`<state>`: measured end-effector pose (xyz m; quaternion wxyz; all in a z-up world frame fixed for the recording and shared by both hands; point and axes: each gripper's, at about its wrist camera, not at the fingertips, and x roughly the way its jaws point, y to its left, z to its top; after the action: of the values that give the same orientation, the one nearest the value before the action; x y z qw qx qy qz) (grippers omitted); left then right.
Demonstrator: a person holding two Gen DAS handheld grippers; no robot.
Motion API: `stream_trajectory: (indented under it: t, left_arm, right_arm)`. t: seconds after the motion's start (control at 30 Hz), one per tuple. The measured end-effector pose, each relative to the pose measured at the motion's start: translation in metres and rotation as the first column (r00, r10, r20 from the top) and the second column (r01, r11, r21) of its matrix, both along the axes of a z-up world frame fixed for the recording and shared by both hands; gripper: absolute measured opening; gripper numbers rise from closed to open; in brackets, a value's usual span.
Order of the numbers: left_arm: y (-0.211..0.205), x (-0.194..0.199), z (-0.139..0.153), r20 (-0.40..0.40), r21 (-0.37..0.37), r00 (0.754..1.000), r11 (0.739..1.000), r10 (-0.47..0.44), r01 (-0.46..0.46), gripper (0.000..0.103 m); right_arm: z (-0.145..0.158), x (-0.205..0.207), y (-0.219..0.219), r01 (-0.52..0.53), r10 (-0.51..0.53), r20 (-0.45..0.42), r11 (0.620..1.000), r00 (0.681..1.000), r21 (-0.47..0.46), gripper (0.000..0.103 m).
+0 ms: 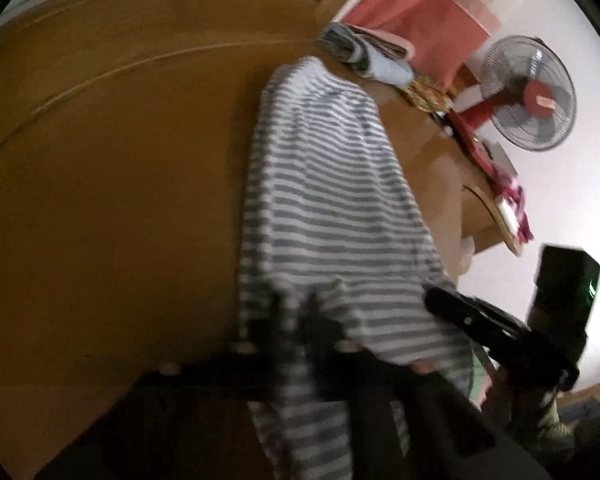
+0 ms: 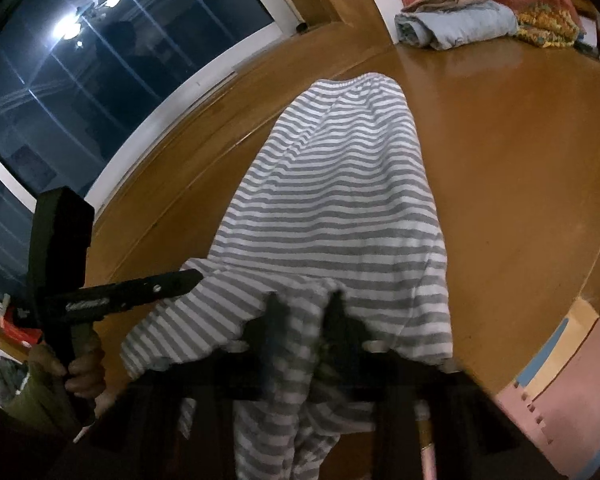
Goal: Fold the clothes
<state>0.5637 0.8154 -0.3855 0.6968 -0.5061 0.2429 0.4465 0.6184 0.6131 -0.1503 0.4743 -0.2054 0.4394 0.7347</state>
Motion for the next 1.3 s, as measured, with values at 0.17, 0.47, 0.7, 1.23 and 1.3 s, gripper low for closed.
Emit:
stream_trajectory:
  t: [0.17, 0.47, 0.7, 1.23, 1.3]
  left_arm:
    - [-0.005, -0.005, 0.006, -0.046, 0.037, 0.999, 0.999, 0.009, -0.008, 0.002]
    - [-0.025, -0.037, 0.015, -0.004, 0.062, 0.999, 0.997, 0.04, -0.04, 0.004]
    - [-0.078, -0.034, 0.035, 0.105, 0.094, 0.994, 0.995, -0.031, 0.021, 0.042]
    - [-0.08, -0.029, 0.005, 0.222, 0.096, 0.968, 0.991, -0.115, 0.095, 0.003]
    - [-0.08, -0.032, 0.0, 0.258, 0.087, 0.96, 0.992, -0.112, 0.092, 0.003]
  right_arm:
    - [0.012, -0.004, -0.013, 0.038, -0.041, 0.056, 0.998, 0.998, 0.058, 0.011]
    - [0.005, 0.002, -0.012, 0.117, -0.117, 0.041, 0.993, 0.992, 0.014, 0.018]
    - [0.035, 0.017, -0.062, 0.146, -0.147, 0.014, 0.988, 0.989, 0.053, 0.039]
    - [0.011, -0.019, -0.103, 0.092, -0.095, 0.118, 0.995, 0.988, 0.03, 0.038]
    - [0.007, -0.02, -0.102, 0.083, -0.083, 0.123, 0.997, 0.989, 0.012, 0.038]
